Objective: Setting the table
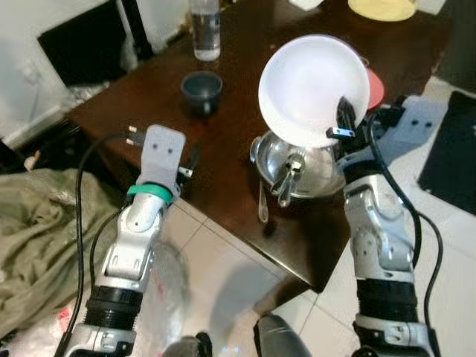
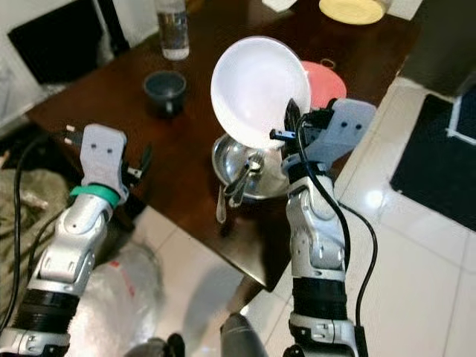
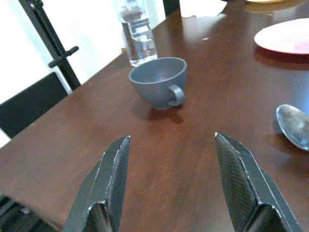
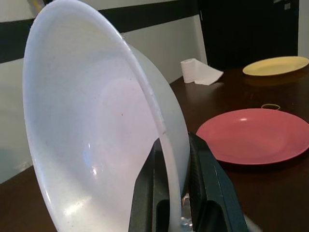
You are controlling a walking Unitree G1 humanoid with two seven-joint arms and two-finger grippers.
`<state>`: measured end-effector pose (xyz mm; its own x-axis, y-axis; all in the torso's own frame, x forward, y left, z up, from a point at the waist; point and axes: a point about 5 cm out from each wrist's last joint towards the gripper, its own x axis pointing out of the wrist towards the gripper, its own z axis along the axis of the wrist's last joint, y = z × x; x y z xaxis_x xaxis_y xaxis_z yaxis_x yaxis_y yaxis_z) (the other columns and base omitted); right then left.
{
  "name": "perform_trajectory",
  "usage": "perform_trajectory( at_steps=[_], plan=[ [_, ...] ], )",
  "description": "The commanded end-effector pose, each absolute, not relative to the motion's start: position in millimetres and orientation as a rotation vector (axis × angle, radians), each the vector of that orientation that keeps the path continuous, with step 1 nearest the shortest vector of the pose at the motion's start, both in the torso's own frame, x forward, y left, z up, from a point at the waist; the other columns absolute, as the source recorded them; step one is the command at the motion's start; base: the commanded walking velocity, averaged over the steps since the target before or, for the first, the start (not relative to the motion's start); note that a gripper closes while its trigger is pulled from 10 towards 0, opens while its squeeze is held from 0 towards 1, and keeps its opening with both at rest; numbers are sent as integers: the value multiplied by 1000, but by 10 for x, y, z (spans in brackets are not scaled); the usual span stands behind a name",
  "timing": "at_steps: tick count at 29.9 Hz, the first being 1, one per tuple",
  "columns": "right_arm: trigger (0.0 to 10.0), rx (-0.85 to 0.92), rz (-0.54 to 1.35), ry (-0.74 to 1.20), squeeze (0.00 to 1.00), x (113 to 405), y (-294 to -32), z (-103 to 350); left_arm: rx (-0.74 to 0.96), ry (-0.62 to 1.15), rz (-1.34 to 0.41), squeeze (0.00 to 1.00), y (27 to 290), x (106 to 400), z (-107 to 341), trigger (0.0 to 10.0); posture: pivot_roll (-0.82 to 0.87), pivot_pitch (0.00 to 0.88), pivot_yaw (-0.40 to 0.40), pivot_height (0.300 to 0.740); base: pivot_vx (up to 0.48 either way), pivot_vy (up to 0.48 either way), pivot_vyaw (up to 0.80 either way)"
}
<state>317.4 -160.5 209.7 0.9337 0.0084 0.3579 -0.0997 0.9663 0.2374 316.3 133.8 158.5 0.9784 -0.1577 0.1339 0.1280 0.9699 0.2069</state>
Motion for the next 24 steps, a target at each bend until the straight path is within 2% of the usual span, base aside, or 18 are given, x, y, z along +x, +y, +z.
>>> perform_trajectory(
  at_steps=[1, 19, 24],
  plan=[
    [10000, 268, 58, -354, 0, 3173, -1604, 2082, 194, -126, -151, 0, 1348, 3149, 1522, 10000, -127, 0, 72, 740, 0, 0, 0],
    [10000, 269, 39, -337, 0, 3167, -1625, 2058, 194, -101, -173, 0, 1333, 3156, 1496, 10000, -134, 0, 82, 740, 0, 0, 0],
    [10000, 351, 38, -221, 0, 3252, -1649, 1976, 226, -86, -218, 0, 1428, 3192, 1538, 10000, -134, 0, 86, 740, 0, 0, 0]
  ],
)
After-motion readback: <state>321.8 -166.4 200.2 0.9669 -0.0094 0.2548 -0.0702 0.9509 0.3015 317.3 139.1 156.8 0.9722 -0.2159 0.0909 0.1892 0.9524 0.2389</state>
